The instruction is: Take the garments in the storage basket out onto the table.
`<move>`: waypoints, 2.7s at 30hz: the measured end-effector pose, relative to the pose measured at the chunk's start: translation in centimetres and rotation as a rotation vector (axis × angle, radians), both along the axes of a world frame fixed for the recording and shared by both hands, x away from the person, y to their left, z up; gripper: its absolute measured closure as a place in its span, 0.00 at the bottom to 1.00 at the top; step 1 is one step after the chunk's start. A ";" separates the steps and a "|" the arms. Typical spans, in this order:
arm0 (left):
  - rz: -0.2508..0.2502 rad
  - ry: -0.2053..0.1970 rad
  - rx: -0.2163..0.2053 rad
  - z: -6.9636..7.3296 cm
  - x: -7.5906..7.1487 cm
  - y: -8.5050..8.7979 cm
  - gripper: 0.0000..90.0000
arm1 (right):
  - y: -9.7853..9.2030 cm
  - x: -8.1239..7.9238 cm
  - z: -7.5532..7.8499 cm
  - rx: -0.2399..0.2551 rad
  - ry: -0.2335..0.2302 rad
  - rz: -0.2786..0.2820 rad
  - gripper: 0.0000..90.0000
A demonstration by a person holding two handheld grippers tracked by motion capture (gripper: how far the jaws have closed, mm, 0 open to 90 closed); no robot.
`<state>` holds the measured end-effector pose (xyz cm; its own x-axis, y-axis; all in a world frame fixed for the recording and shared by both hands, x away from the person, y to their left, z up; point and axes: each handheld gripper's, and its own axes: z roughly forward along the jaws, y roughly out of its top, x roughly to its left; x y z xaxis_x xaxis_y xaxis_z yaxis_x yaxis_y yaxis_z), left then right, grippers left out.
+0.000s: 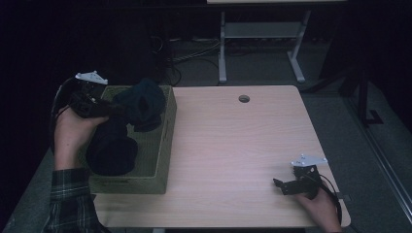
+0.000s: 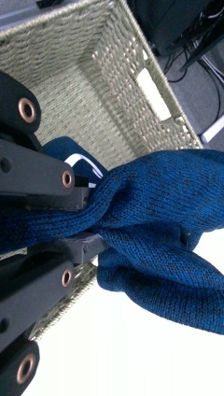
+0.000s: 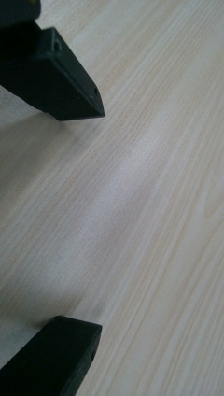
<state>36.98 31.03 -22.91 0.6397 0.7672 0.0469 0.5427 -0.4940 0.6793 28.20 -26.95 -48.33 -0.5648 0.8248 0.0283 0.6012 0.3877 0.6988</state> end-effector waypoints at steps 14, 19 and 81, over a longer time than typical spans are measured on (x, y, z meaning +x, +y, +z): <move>-0.023 -0.026 -0.010 2.5 0.1 -1.3 0.90 | 0.0 0.0 0.0 0.000 0.000 0.000 0.00; -0.034 -0.036 -0.032 3.2 0.1 -1.7 0.90 | 0.0 0.0 0.0 -0.003 -0.002 0.002 0.00; -0.267 -0.082 -0.188 4.1 1.6 -16.1 0.90 | 0.0 0.0 0.0 0.003 0.005 -0.004 0.00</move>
